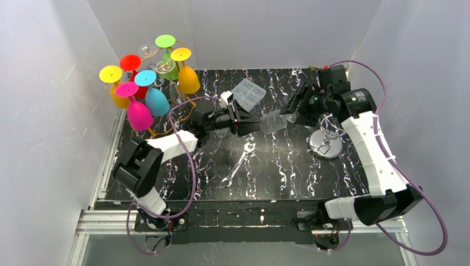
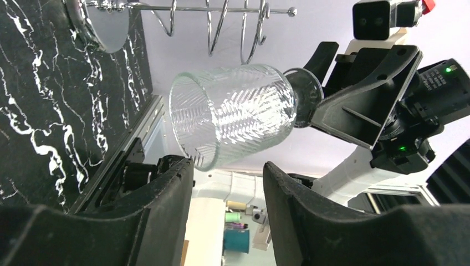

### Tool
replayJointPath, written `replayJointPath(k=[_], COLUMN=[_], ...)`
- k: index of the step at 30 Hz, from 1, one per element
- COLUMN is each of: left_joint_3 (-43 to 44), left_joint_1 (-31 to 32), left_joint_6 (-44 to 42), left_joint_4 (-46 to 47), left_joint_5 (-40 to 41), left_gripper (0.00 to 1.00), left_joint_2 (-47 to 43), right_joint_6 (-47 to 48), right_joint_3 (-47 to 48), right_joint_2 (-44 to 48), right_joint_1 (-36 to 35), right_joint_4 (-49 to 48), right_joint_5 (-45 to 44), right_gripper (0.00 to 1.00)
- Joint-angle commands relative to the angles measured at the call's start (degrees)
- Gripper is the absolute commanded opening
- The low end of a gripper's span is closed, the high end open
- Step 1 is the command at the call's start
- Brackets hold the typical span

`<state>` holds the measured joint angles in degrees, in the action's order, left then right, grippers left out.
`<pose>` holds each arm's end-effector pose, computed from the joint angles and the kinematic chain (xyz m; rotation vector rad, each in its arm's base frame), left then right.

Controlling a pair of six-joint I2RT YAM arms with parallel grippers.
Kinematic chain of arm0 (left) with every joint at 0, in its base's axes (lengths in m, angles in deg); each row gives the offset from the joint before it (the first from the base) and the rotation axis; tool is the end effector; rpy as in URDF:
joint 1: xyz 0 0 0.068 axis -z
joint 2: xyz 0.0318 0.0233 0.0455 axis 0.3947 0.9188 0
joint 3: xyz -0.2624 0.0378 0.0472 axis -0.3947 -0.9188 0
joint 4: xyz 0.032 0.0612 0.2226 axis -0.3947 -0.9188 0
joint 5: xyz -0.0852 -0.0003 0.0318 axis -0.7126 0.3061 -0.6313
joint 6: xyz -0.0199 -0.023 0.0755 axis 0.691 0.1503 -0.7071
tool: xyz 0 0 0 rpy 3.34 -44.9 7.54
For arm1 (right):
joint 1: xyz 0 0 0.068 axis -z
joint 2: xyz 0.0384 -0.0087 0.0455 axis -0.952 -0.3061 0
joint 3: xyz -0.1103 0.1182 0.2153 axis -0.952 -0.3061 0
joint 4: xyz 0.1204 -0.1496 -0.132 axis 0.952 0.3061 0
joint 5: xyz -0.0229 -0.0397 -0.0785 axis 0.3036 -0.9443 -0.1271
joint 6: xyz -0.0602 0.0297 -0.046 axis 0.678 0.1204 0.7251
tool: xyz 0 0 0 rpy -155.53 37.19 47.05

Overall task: Take the wine glass off the wine glass rack
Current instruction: Place the wine glass at the center of the board.

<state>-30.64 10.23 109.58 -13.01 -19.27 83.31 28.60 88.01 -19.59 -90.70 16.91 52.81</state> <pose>0.2764 -0.2410 0.2829 -0.1358 2.0399 -2.0748 0.2268 0.0885 0.3807 0.4489 2.4344 0.6986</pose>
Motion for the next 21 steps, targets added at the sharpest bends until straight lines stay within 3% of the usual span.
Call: replayJointPath(k=[1, 21], left_joint_3=[-1.1, -0.8], left_joint_1=[-0.3, -1.9], left_joint_6=[7.9, 19.1], left_joint_4=[13.9, 28.5], left_joint_5=[-1.5, 0.9], left_gripper=[0.46, 0.39], left_joint_2=[2.2, 0.5], right_joint_6=[-2.8, -8.4], right_joint_3=[3.7, 1.5], right_joint_2=[0.1, 0.1], right_joint_1=[-0.5, -0.5], right_joint_4=[-6.4, -15.8], right_joint_5=[3.3, 10.8], right_gripper=[0.55, 0.56])
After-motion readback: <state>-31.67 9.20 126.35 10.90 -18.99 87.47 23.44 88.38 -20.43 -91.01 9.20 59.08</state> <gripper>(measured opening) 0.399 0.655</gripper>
